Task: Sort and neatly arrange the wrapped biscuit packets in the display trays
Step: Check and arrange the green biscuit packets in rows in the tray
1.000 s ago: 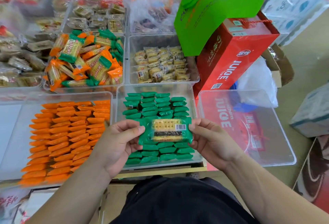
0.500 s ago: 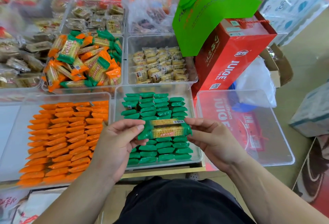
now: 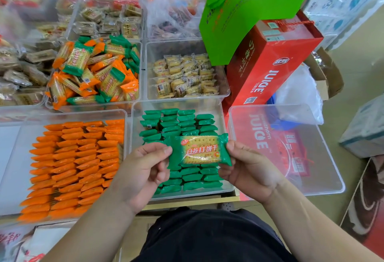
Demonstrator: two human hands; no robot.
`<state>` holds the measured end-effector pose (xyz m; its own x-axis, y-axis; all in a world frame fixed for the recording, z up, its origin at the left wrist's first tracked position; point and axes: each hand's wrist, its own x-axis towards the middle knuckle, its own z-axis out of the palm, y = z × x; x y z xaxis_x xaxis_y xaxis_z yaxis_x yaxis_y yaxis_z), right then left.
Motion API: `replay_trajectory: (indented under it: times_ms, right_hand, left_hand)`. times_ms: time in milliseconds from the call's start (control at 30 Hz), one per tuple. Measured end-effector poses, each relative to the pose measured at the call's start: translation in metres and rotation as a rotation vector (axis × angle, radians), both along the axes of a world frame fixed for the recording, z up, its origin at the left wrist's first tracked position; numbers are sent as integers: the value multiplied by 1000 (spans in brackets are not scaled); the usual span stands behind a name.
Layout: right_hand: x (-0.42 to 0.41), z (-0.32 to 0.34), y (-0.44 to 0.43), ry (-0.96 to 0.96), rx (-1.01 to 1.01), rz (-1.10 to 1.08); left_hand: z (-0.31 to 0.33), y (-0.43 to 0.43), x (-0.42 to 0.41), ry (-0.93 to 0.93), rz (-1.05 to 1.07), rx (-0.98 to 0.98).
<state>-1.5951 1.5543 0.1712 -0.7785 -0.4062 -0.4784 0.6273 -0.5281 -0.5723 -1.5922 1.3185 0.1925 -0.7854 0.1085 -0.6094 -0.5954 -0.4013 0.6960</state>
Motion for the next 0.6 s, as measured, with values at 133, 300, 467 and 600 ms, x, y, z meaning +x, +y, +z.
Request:
replay_trajectory:
  times_ms: [133,300,467,600]
  right_hand:
    - [-4,-3,3,3,72,-24]
    - [-11,-2,6,82,606,-35]
    - [-29,-3,6,12,573,-111]
    - [-50,-15,11,-26,562,-220]
  left_hand:
    - [-4,3,-6,-10,-4,-27]
    - [-11,3,-15,169,-136,-539]
    - [-22,18,-36,268,-204,-621]
    - [-37,31,-58,384,-336,-706]
